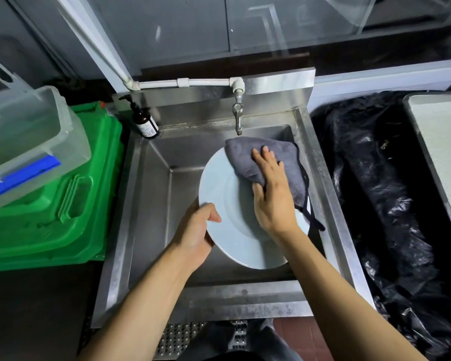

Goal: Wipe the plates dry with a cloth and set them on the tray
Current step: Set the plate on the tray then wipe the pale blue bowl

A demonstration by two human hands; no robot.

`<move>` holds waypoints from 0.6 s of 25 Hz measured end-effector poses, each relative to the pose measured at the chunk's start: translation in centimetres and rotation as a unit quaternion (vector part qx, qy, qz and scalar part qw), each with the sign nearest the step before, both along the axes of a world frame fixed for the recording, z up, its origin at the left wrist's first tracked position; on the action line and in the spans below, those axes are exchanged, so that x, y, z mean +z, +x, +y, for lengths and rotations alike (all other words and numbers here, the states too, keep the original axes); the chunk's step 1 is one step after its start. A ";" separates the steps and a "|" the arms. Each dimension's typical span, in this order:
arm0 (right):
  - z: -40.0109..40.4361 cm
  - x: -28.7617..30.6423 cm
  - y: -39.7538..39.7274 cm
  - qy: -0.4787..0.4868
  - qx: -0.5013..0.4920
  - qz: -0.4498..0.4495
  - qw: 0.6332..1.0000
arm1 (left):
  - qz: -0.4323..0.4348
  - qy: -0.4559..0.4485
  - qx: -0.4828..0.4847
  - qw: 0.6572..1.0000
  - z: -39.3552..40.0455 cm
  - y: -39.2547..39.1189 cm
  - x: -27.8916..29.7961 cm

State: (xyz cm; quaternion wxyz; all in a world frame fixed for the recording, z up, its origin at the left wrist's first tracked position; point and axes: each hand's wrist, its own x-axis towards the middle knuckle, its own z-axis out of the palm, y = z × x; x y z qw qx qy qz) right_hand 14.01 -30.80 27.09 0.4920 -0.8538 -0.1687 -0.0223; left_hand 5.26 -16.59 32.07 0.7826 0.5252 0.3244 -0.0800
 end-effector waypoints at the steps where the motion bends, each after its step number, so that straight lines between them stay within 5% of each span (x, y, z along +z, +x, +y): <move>1: -0.1 0.0 -0.1 0.009 -0.014 0.021 1.000 | -0.003 0.003 -0.006 1.000 0.0 0.0 0.0; 7: 1.3 1.0 -4.5 0.129 0.133 0.132 0.974 | -0.023 -0.012 0.005 1.000 1.1 1.1 -0.3; 11: 0.5 2.3 -4.3 0.189 0.117 0.204 0.953 | -0.043 0.007 0.008 0.999 2.1 1.5 -0.4; 15: 1.9 3.1 -4.7 0.021 0.096 0.132 0.986 | -0.087 -0.021 0.007 0.996 1.6 1.5 -0.4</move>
